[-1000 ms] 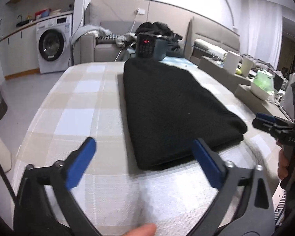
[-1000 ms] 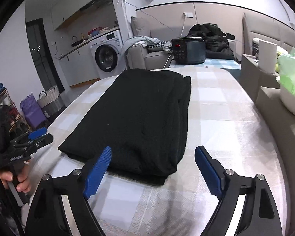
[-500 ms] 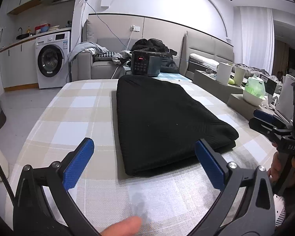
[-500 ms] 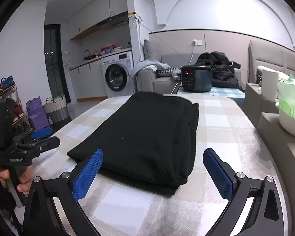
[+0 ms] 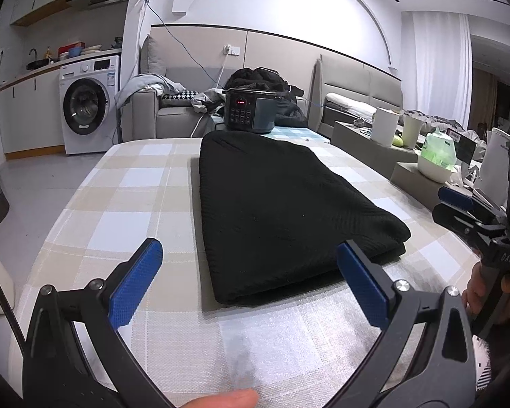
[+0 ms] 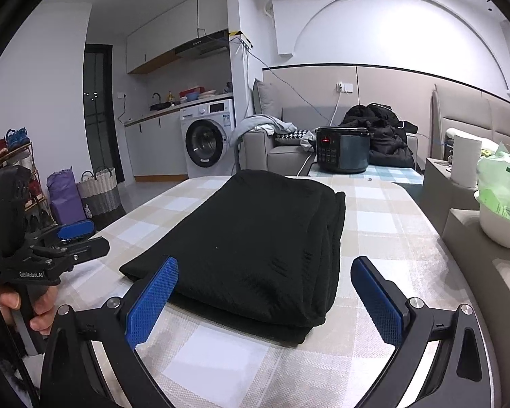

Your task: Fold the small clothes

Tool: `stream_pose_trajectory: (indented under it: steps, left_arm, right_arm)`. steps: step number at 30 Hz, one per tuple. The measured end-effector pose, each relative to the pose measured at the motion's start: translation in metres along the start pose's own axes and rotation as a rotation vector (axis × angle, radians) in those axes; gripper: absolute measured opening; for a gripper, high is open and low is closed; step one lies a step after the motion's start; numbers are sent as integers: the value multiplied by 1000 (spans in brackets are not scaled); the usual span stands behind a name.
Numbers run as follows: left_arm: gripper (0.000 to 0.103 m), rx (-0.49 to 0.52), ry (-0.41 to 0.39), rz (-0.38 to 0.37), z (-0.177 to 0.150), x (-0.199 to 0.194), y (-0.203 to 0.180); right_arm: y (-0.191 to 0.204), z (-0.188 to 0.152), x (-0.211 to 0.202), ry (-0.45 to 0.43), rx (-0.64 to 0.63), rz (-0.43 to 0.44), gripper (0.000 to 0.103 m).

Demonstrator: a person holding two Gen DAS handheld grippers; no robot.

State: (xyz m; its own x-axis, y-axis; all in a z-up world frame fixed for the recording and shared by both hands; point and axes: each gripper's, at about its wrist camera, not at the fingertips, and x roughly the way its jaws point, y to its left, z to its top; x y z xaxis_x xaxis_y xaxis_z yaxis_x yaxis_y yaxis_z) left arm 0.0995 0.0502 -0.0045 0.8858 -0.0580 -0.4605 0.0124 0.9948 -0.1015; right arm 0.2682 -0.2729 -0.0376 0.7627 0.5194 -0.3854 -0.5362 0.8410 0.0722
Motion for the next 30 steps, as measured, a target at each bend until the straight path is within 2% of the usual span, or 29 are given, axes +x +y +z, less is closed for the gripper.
stream_pose_trajectory:
  steps: [30]
  left_arm:
    - [102, -27, 19, -8, -3, 6, 5]
  right_arm:
    - [-6, 0, 0, 8, 34, 8, 103]
